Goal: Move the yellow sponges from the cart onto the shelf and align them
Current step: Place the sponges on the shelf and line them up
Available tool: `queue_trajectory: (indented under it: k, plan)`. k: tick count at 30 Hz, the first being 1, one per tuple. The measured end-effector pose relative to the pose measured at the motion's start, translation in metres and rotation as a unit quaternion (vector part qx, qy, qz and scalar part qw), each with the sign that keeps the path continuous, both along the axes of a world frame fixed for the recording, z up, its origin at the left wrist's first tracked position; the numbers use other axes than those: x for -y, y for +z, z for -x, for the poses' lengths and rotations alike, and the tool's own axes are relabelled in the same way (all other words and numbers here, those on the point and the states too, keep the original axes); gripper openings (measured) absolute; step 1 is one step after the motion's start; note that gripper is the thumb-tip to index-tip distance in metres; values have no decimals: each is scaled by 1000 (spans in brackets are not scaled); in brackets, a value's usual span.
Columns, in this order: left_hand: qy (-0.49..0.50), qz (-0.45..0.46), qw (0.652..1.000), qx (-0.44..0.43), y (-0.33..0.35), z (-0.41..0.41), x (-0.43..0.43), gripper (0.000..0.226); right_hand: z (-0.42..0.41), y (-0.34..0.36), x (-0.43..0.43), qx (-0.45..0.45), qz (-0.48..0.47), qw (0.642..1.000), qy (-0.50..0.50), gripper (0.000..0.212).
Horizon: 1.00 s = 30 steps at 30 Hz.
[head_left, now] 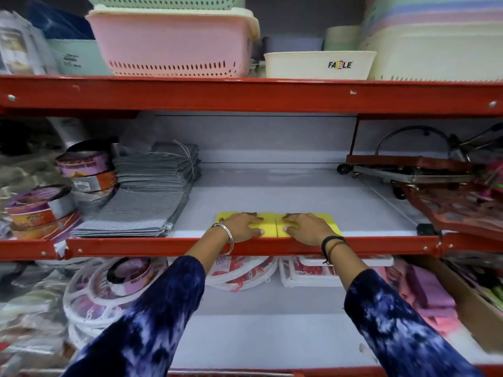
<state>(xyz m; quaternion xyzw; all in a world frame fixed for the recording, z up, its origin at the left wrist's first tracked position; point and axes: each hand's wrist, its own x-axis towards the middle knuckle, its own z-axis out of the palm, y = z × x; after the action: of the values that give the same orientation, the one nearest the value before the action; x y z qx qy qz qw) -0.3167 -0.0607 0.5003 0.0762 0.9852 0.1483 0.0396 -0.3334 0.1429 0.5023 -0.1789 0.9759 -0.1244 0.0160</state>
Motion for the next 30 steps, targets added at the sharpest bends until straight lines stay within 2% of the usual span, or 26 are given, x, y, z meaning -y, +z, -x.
queue_trajectory:
  k: [9,12,15,20,24,30]
  plan:
    - [20,15,1000,12,0,-10,-10,57,-8,-3,6,-13,-8,1000,-16,46]
    - [10,-25,1000,-7,9,-12,-6,52,-10,3,9,-13,1,1000,-2,46]
    - [44,-68,996,-22,23,-12,17,51,-11,10,17,-13,31,999,38,47]
    - [65,36,996,58,29,-15,49,62,-6,15,29,30,33,997,70,54]
    - [54,50,996,54,20,-19,48,61,-2,12,29,65,17,995,77,56]
    - [54,56,996,50,17,-22,50,59,4,10,31,66,4,996,68,54]
